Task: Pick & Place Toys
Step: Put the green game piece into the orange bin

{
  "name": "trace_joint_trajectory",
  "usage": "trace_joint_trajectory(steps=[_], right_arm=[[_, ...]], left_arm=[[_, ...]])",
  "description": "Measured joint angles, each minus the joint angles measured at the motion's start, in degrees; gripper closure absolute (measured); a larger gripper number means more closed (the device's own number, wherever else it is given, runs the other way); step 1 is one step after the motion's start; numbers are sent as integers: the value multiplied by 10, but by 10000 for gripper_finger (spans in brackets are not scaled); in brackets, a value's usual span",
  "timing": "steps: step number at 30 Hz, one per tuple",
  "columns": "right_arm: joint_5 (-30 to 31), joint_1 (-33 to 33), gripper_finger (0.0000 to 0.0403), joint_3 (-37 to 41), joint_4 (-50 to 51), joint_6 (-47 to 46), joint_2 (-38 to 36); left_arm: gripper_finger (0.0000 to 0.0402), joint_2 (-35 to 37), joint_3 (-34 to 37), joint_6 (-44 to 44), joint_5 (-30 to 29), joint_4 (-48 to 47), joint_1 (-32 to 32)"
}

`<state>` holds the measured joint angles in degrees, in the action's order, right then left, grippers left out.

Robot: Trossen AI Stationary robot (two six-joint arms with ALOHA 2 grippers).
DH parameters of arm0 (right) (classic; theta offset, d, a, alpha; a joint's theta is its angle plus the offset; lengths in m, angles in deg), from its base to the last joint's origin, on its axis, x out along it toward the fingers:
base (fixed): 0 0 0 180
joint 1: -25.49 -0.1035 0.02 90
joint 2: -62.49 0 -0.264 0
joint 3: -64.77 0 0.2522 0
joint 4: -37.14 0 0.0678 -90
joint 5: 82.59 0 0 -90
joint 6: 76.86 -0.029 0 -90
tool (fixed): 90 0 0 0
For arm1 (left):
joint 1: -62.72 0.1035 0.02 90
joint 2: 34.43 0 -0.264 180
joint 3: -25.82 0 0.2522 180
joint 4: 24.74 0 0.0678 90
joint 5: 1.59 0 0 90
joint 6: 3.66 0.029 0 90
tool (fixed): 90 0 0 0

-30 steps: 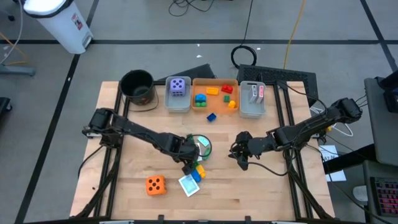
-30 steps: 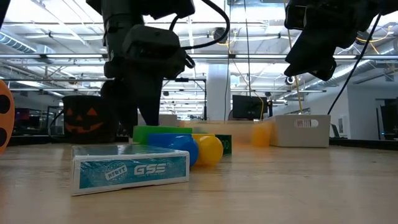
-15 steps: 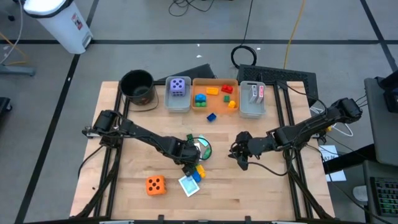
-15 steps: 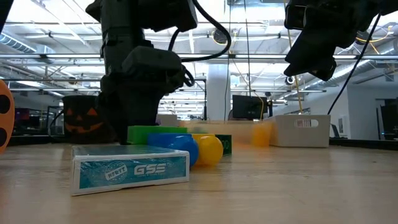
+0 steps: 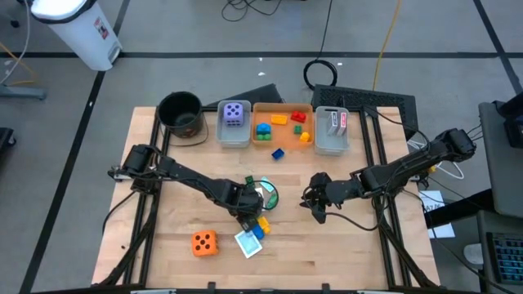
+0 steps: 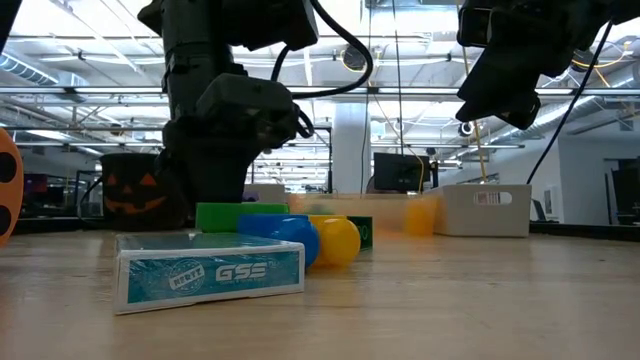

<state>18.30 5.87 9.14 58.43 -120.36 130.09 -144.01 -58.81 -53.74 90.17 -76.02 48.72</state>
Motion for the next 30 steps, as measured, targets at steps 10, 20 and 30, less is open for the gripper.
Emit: trace_joint_trajectory(steps=[10,20,30], right_arm=[[0,0,280,0,-4,0,0],[-1,0,280,0,-50,11,0],[-6,0,280,0,-259,72,0]], left_arm=[[389,49,0,35,12,-38,26],[361,146,0,50,29,-43,72],[380,257,0,60,115,39,120]])
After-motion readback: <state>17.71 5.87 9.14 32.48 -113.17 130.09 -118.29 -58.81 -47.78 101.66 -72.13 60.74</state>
